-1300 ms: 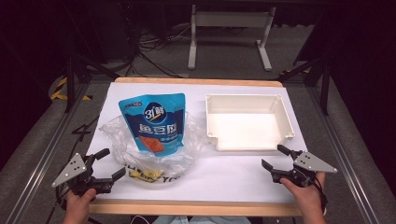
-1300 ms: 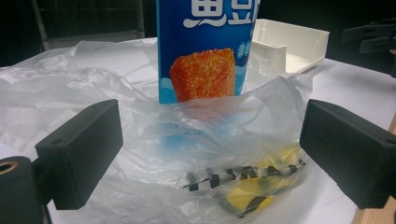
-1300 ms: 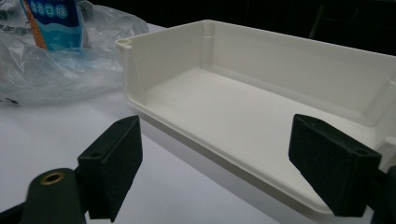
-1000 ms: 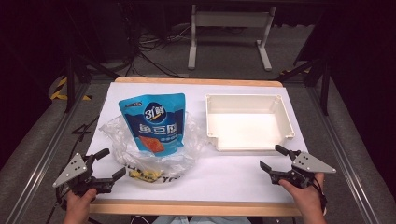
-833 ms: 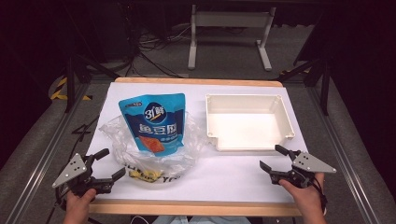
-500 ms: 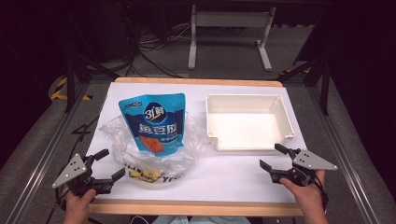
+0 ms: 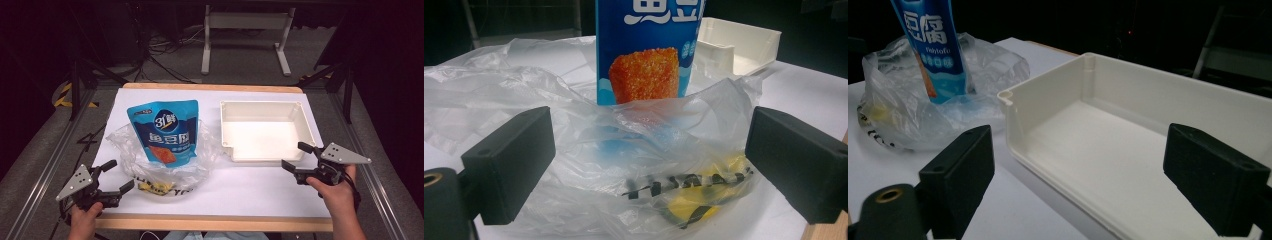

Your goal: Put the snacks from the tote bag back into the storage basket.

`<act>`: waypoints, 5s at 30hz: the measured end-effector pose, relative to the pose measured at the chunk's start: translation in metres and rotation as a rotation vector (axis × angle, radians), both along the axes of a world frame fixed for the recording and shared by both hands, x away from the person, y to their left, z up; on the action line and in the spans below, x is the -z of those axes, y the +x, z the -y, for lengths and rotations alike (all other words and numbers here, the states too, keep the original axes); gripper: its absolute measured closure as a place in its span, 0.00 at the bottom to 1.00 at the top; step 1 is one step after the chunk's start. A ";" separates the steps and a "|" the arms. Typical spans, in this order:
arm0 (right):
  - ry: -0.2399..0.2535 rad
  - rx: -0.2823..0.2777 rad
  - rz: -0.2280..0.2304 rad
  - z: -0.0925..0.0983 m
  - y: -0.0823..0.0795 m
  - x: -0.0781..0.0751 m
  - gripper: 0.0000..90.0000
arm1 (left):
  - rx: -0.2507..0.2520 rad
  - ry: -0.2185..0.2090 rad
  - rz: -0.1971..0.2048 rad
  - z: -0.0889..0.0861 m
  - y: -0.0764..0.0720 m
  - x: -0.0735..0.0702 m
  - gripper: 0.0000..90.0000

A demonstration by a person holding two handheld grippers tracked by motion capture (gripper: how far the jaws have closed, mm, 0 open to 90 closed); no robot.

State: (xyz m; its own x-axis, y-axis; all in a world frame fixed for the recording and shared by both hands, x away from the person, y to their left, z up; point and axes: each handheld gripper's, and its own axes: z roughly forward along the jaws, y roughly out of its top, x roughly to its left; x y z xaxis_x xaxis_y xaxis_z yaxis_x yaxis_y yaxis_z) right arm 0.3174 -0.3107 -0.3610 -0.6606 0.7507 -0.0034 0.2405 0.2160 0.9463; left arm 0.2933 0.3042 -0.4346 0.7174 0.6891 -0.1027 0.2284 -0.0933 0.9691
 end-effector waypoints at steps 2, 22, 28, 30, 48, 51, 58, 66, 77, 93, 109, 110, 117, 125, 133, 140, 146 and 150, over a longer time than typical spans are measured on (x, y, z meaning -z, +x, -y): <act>0.002 -0.003 0.020 0.000 0.002 -0.010 0.14 | 0.000 -0.002 0.002 0.000 0.000 0.000 0.07; 0.046 -0.016 0.058 -0.012 0.018 -0.025 0.09 | 0.000 -0.006 -0.005 0.000 0.001 0.000 0.07; 0.057 -0.050 0.071 -0.021 0.021 -0.028 0.09 | -0.002 0.005 -0.007 -0.001 0.001 0.000 0.07; 0.047 -0.069 0.073 -0.029 0.025 -0.029 0.09 | -0.003 0.003 -0.006 0.000 0.001 0.000 0.07; 0.046 -0.288 0.076 -0.094 0.056 -0.046 0.08 | 0.009 0.016 -0.005 -0.001 0.000 -0.001 0.07; 0.049 -0.347 0.081 -0.105 0.061 -0.047 0.08 | 0.008 0.010 -0.003 -0.001 0.000 -0.001 0.07; 0.024 -0.390 0.069 -0.126 0.071 -0.049 0.07 | 0.008 0.010 -0.002 -0.001 0.000 -0.001 0.07; 0.004 -0.409 0.067 -0.149 0.080 -0.051 0.08 | 0.012 0.012 0.001 -0.001 -0.001 -0.002 0.07; -0.001 -0.428 0.064 -0.178 0.092 -0.054 0.08 | 0.016 0.007 0.010 -0.001 -0.001 -0.002 0.07; 0.004 -0.482 0.008 -0.216 0.113 -0.034 0.05 | 0.019 0.001 0.008 -0.001 -0.001 -0.002 0.07; -0.014 -0.544 0.023 -0.252 0.123 -0.006 0.07 | 0.015 -0.002 0.012 -0.003 -0.001 -0.002 0.07; -0.028 -0.539 0.024 -0.254 0.123 -0.004 0.07 | 0.015 -0.003 0.010 -0.003 -0.001 -0.002 0.07; -0.062 -0.535 0.048 -0.263 0.126 0.010 0.08 | 0.019 -0.001 0.011 -0.003 -0.001 -0.003 0.07; -0.041 -0.570 0.042 -0.269 0.126 0.023 0.08 | 0.017 -0.002 0.004 -0.004 -0.001 -0.003 0.07; -0.029 -0.601 0.042 -0.278 0.124 0.026 0.07 | 0.012 -0.005 0.007 -0.004 -0.001 -0.003 0.07; -0.046 -0.604 0.047 -0.285 0.125 0.031 0.07 | 0.014 -0.002 0.003 -0.004 -0.001 -0.003 0.07; -0.104 -0.600 0.048 -0.286 0.127 0.035 0.07 | 0.011 -0.011 0.002 -0.003 -0.001 -0.002 0.07; -0.141 -0.600 0.044 -0.288 0.128 0.040 0.07 | 0.011 -0.003 -0.006 -0.003 -0.001 -0.002 0.07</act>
